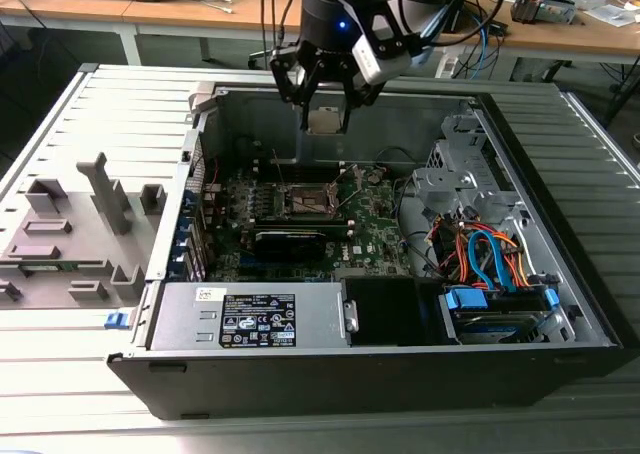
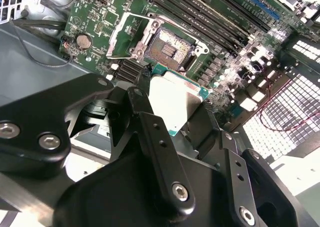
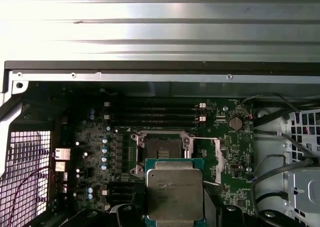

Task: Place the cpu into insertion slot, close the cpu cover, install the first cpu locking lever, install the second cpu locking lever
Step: 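Place the cpu into insertion slot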

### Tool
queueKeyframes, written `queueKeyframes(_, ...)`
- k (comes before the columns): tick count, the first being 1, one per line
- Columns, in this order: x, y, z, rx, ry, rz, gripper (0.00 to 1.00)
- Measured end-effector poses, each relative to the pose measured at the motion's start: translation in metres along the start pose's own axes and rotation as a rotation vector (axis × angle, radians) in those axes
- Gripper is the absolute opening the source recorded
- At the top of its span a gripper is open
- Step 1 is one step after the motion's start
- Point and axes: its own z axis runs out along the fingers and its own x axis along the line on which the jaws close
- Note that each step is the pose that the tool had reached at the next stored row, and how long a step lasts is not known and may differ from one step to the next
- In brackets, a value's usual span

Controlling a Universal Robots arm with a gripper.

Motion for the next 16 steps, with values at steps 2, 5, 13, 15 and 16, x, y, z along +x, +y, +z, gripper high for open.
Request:
queueKeyframes(2, 0.0007, -0.0004, 0.0004, 0.0002, 0.0001, 0.000, 0.54)
queueKeyframes(5, 0.0015, -0.0008, 0.0012, 0.0003, 0.0002, -0.001, 0.54)
queueKeyframes(13, 0.0042, -0.0011, 0.0044, 0.0005, 0.0003, -0.002, 0.54)
queueKeyframes(15, 0.0054, -0.0011, 0.0059, 0.0004, 0.0002, -0.002, 0.54)
queueKeyframes(16, 0.0055, -0.0011, 0.0062, 0.0004, 0.0002, -0.002, 0.54)
